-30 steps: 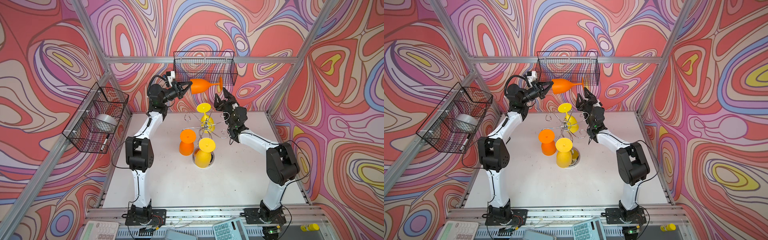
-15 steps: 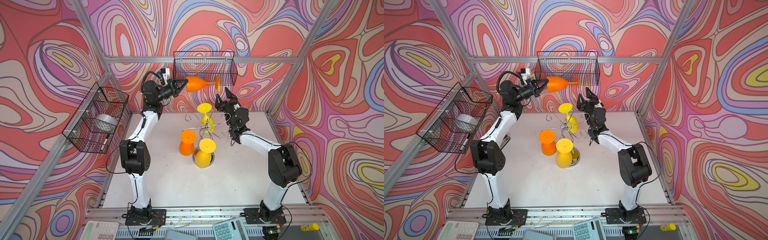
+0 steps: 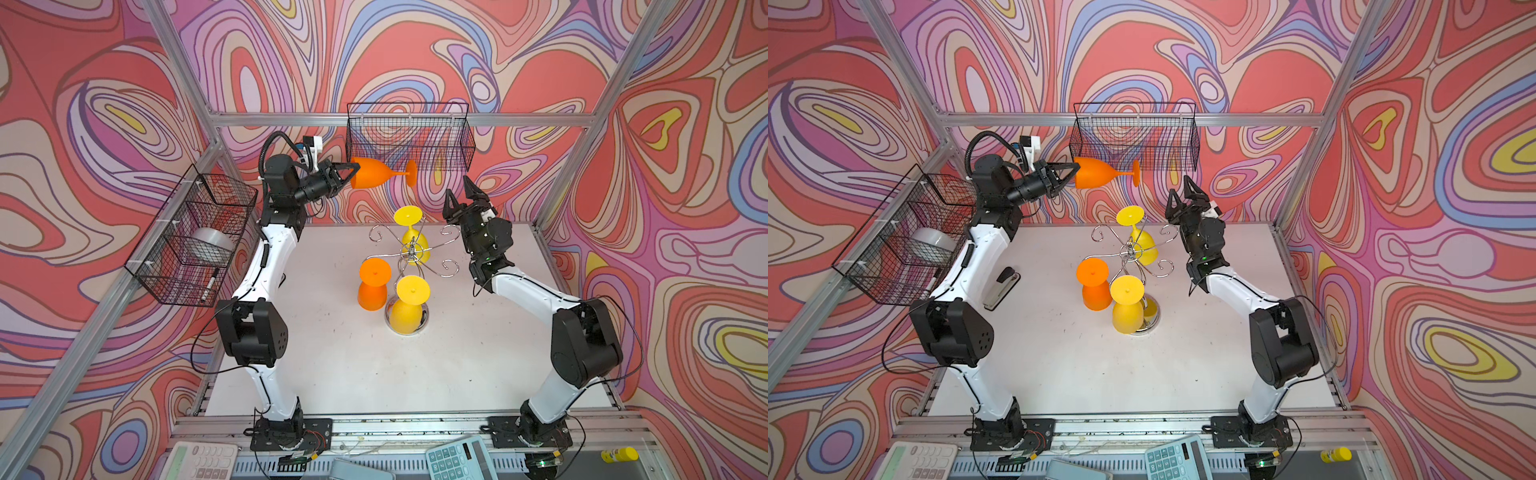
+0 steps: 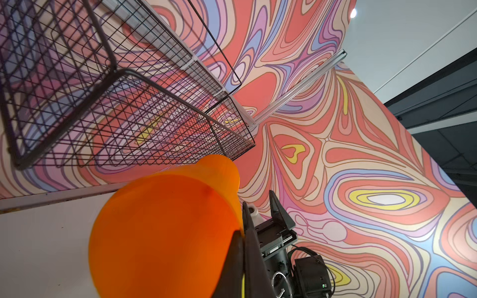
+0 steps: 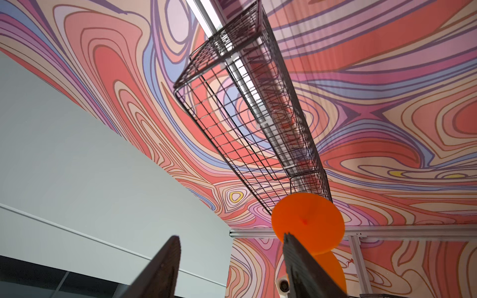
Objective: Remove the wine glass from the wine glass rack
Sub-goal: 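Lower the orange glass onto the table with the left gripper while the right withdraws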
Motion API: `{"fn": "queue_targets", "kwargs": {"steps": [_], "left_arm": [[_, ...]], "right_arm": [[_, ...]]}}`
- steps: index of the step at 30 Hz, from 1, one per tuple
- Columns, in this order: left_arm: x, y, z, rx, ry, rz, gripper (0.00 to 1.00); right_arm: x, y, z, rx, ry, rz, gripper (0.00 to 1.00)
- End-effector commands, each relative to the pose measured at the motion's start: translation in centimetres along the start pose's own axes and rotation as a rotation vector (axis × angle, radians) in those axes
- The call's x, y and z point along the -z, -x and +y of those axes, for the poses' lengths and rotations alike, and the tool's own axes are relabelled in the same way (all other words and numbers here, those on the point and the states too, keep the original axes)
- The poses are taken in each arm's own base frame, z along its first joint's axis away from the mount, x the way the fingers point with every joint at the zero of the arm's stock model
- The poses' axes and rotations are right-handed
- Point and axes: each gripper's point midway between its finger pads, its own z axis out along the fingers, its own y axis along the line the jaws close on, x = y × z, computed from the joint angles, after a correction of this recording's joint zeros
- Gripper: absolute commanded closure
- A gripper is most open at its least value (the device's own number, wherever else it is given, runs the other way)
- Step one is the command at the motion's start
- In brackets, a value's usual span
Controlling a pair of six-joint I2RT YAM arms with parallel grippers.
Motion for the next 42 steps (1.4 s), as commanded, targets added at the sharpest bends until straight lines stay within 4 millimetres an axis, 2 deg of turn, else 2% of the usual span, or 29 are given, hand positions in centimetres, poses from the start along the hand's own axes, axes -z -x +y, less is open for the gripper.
{"fn": "queue_targets", "kwargs": {"steps": [1,13,20,27,36,42], "left_arm": [[1.6,-1.0,0.2,-0.076,0.091,0.022,1.00],[5.6,-3.1,5.7,-0.207,0.514,0.074,1.00],[7.7,-5.0,9.7,-0.352,0.828,0.167,1.00],[7.5,-7.6,12.4,-0.549,1.106,0.331,1.00],[8.8,-9.4,16.4,-0.593,1.290,0.459,1.00],[9.6,-11.4,19.1,-0.498,1.300,0.530,1.00]], "right_arm": [[0.5,0.1,-0.3,0.104,-0.062,0.013,0.34],[0.8,2.3,-0.5,0.484,-0.346,0.092,0.33],[1.5,2.4,-0.7,0.730,-0.503,0.161,0.33],[2.8,2.5,-1.1,0.919,-0.634,0.223,0.33],[5.6,3.0,-0.6,1.094,-0.729,0.256,0.33],[7.0,2.9,-0.2,1.154,-0.760,0.280,0.33]]}}
